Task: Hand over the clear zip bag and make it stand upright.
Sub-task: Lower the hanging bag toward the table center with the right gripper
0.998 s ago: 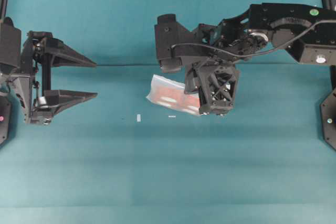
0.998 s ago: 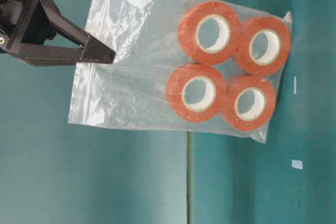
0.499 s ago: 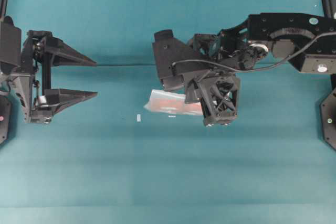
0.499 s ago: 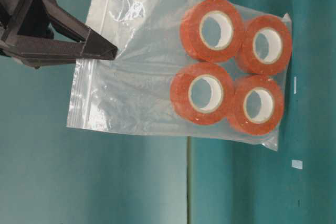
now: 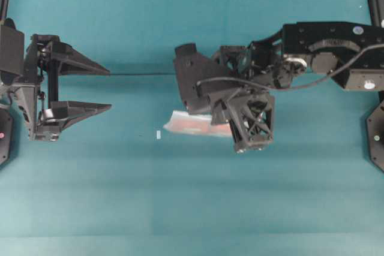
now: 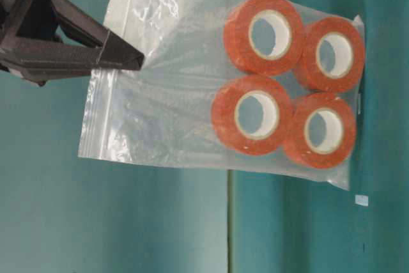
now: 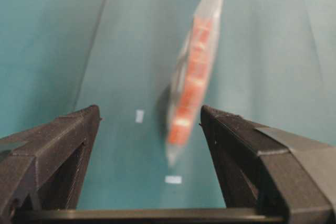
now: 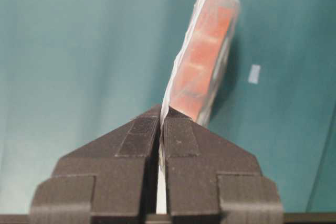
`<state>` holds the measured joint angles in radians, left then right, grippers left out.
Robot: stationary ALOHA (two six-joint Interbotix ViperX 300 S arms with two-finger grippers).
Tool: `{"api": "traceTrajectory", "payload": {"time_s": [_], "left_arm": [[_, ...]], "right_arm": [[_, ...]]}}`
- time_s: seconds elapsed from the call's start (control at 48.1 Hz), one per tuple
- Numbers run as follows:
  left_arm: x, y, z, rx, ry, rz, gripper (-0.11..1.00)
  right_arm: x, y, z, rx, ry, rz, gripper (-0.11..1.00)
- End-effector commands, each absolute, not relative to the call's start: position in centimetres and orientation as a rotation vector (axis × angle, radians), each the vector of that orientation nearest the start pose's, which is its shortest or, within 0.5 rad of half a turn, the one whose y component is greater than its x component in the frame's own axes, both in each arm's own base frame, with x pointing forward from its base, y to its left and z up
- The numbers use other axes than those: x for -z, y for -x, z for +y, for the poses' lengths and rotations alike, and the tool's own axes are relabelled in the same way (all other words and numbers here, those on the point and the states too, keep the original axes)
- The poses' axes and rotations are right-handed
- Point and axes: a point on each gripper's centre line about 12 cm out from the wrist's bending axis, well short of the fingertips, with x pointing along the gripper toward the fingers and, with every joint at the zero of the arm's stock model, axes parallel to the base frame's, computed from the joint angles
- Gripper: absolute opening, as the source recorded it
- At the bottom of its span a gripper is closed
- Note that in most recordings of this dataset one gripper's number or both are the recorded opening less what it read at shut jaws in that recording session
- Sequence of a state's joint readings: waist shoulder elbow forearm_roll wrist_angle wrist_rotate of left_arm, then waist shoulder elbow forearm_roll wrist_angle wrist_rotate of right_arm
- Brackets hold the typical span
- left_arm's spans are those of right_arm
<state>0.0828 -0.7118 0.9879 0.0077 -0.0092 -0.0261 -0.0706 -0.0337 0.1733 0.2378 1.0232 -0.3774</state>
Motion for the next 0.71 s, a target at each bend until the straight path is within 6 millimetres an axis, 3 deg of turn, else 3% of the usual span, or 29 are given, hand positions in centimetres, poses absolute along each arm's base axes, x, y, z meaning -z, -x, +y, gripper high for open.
{"api": "traceTrajectory", "payload": {"time_s": [0.0, 0.353, 0.686], "left_arm": [[-28.4, -25.2, 2.2, -0.087, 0.025, 0.252, 0.85], [-28.3, -25.2, 2.2, -0.087, 0.026, 0.257, 0.85], [-26.6, -25.5, 2.2, -0.088, 0.039, 0.306, 0.85]], "right_arm": [[-29.4, -39.6, -0.2, -0.274, 0.091, 1.080, 0.01], [-29.0, -39.9, -0.2, -0.276, 0.098, 1.086, 0.01], [-28.9, -41.3, -0.7, -0.252, 0.120, 1.084, 0.01]]}}
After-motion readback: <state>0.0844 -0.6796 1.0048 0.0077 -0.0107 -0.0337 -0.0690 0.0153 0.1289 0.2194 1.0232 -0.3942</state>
